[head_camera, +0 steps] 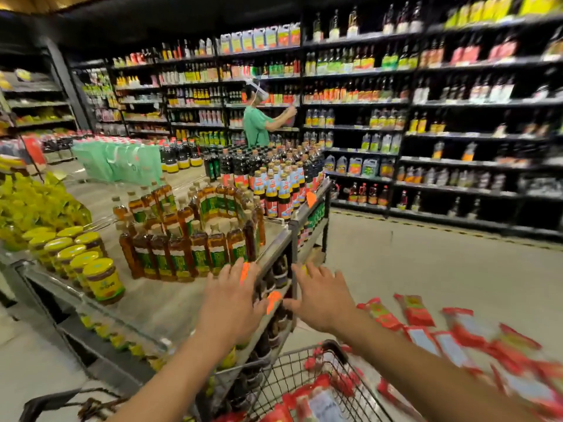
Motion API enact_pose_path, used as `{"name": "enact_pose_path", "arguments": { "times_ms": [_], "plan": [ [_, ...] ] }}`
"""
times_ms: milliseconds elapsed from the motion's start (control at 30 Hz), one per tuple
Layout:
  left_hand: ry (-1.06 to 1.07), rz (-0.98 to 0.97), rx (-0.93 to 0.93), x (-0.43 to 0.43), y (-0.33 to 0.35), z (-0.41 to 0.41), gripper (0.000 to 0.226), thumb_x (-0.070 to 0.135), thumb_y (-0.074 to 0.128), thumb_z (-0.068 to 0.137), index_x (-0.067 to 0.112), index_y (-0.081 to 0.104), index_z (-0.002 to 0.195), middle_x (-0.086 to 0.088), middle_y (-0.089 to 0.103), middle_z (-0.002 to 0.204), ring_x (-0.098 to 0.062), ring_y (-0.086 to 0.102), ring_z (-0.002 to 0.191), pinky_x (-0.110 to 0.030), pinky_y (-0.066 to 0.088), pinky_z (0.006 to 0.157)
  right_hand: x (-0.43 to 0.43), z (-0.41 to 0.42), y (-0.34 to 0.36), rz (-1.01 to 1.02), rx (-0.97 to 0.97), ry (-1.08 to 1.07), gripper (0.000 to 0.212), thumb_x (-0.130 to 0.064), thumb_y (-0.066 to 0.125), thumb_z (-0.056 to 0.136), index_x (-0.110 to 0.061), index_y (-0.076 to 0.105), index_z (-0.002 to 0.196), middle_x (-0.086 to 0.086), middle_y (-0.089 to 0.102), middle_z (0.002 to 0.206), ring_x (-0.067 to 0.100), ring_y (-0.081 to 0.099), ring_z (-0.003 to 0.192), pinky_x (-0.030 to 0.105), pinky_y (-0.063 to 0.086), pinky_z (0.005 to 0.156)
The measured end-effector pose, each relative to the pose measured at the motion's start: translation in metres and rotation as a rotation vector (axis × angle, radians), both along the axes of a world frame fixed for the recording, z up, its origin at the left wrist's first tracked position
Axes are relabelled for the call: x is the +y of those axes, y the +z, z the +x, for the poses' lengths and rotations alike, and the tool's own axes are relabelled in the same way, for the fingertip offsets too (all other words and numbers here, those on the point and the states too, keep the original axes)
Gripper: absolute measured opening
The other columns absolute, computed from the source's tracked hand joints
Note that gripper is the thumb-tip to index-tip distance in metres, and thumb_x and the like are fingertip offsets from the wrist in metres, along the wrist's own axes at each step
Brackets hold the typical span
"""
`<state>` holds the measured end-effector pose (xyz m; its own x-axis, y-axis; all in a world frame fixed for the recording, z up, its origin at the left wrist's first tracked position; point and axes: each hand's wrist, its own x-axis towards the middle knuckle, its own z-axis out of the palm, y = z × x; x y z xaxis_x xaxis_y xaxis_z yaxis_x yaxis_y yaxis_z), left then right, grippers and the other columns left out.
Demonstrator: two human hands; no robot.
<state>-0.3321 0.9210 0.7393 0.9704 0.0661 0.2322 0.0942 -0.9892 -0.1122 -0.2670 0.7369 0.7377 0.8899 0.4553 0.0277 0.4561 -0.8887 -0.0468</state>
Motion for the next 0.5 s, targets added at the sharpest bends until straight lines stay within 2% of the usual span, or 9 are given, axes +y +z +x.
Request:
{"name": "enact_pose_path", "arguments": {
  "times_ms": [133,267,400,500],
  "plan": [
    [-0.214,-0.032,0.014,-0.057,-0.010,0.005,0.080,0.065,0.050,0.088,0.017,0.045,0.151,-0.012,0.049,0.152,-0.035,0.049,0.138,-0.056,0.043,0.107,-0.068,-0.038,-0.005,0.002,-0.013,-0.234,0.082,-0.069,0.038,0.095,-0.027,0.013,0.161,0.009,0.018,0.167,0.032,0.021,0.152,0.056,0.022,0.119],
    [-0.448,-0.068,0.020,-0.127,-0.015,-0.003,0.079,0.066,0.040,0.084,0.015,0.059,0.140,-0.015,0.059,0.142,-0.038,0.059,0.126,-0.058,0.048,0.101,-0.143,-0.095,-0.010,0.001,-0.033,-0.464,0.079,-0.070,0.036,0.096,-0.027,0.019,0.160,0.010,0.026,0.165,0.031,0.027,0.150,0.052,0.025,0.119],
    [-0.656,-0.148,0.025,-0.206,-0.011,-0.023,0.083,0.065,0.034,0.086,0.020,0.038,0.155,-0.013,0.035,0.162,-0.037,0.039,0.144,-0.055,0.033,0.115,-0.214,-0.161,-0.004,-0.002,-0.027,-0.690,0.078,-0.068,0.040,0.095,-0.027,0.020,0.158,0.009,0.027,0.164,0.031,0.027,0.150,0.052,0.027,0.117],
    [-0.828,-0.154,0.015,-0.260,-0.007,-0.044,0.079,0.065,0.039,0.096,0.022,0.021,0.160,-0.008,0.018,0.169,-0.033,0.024,0.152,-0.053,0.023,0.120,-0.261,-0.208,-0.001,-0.033,-0.030,-0.850,0.081,-0.071,0.041,0.093,-0.027,0.020,0.158,0.009,0.028,0.163,0.031,0.030,0.148,0.051,0.027,0.116]
  ]
}}
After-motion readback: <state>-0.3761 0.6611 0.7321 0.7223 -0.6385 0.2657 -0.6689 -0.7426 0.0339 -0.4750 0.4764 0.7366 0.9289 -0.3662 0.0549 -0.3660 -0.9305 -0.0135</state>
